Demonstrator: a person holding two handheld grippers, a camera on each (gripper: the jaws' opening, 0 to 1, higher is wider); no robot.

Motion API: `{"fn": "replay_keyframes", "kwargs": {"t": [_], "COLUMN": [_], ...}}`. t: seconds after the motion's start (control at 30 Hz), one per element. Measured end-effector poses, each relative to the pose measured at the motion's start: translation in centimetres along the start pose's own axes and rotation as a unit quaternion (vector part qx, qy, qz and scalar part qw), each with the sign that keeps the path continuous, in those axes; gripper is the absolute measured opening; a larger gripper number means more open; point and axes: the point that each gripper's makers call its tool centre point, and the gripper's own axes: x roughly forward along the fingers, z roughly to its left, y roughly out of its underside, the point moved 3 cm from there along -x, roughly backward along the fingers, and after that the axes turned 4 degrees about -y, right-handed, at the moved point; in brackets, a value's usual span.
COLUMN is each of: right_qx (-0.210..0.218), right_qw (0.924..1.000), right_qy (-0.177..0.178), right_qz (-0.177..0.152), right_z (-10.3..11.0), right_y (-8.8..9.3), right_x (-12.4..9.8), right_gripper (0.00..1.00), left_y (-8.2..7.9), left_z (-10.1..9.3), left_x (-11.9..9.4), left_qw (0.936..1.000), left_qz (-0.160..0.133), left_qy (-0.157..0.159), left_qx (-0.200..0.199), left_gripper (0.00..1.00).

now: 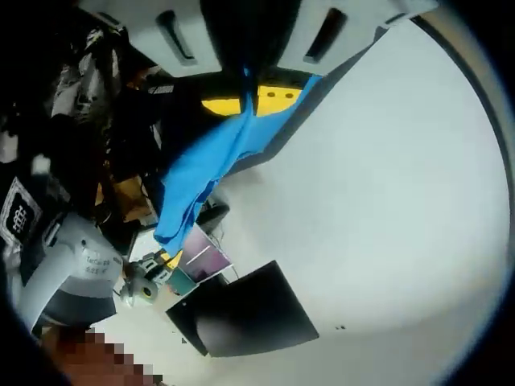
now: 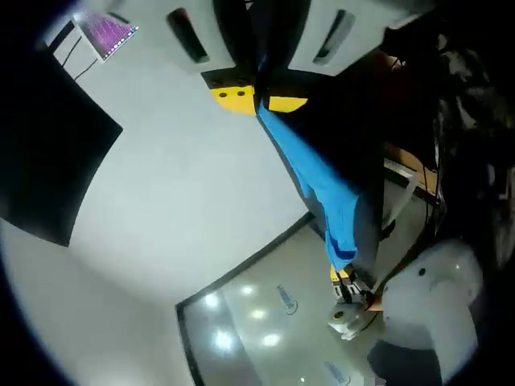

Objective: Spread out the cloth and fold it

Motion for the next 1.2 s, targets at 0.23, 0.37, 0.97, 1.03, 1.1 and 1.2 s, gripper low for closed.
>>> {"fn": "replay_keyframes", "kwargs": {"t": [0.23,0.37,0.97,1.03,1.1,1.2], "right_qx": [-0.015,0.016,0.047,0.102,0.136,0.178], "right_qw": [0.999,0.9973,0.9948,0.9913,0.9871,0.9798], "right_qy": [0.024,0.028,0.043,0.046,0.043,0.035], "right_qz": [-0.035,-0.065,0.079,0.068,0.071,0.084], "right_z": [-0.2,-0.7,-3.2,-3.2,-3.6,-4.4], "right_y": [-2.6,-2.7,8.3,9.9,12.0,15.5], "right_x": [-4.1,-3.6,12.3,14.8,17.0,20.4], "right_gripper": [0.0,0.0,0.0,0.0,0.0,0.0], "left_y": [-3.7,-3.9,9.1,11.1,13.2,16.4], "left_z": [-1.1,-0.5,8.4,9.4,10.2,11.3], "left_x": [-2.9,-2.7,10.7,12.3,14.0,16.9], "left_qw": [0.9988,0.9984,0.9874,0.9845,0.9802,0.9713], "left_qz": [-0.045,-0.052,0.037,0.043,0.053,0.082], "left_qy": [0.009,0.007,0.009,0.012,0.014,0.021], "left_qx": [0.017,0.019,-0.153,-0.17,-0.19,-0.222], "left_gripper": [0.0,0.0,0.0,0.0,0.0,0.0]}}
